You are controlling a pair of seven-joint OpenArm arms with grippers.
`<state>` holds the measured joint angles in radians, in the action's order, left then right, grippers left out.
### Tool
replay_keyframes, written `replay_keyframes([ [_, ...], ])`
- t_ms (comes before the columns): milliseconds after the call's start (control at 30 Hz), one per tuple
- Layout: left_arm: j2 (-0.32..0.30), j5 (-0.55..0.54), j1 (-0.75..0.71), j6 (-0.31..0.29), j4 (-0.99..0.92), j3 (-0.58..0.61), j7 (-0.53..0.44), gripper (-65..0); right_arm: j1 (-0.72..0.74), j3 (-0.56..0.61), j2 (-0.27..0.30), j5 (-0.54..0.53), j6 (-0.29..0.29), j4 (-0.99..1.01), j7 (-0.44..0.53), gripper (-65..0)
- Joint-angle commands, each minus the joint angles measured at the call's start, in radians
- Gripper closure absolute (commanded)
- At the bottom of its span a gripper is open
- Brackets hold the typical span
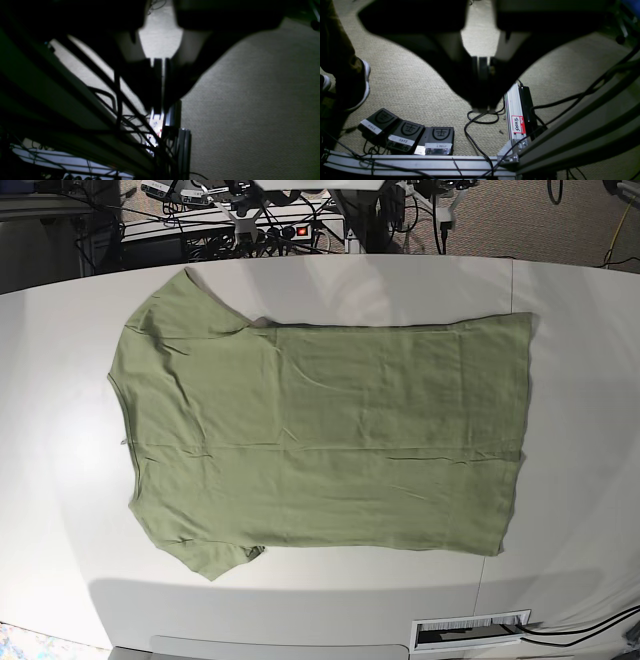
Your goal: Fold the T-shirt properly
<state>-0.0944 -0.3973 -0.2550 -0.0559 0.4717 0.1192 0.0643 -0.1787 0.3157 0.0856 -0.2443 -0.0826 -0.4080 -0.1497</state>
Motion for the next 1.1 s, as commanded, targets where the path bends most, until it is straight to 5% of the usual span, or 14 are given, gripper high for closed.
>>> replay_keyframes([
  [0,-0.003,0.0,-0.014,0.004,0.004,0.003,-0.006,0.0,-0.008,-0.002,0.006,0.0,-0.008,-0.009,-0.002,0.0],
  [533,-0.011,0.001,-0.162,0.003,0.134,0.003,-0.021,0.0,-0.069,-0.002,0.014,0.051,-0.008,-0.01,-0.025,0.0],
  [633,-0.03,0.001,-0.21,-0.006,0.171,0.003,-0.021,0.0,-0.082,-0.002,0.038,0.053,-0.013,-0.011,-0.03,0.0],
  [833,-0.102,0.0,-0.324,-0.076,0.287,0.003,-0.021,0.0,-0.13,-0.002,0.109,0.055,-0.13,-0.018,-0.035,0.0],
  [1067,-0.183,0.001,-0.491,-0.149,0.516,0.003,-0.021,0.0,-0.27,-0.002,0.215,0.122,-0.135,-0.216,-0.052,0.0],
])
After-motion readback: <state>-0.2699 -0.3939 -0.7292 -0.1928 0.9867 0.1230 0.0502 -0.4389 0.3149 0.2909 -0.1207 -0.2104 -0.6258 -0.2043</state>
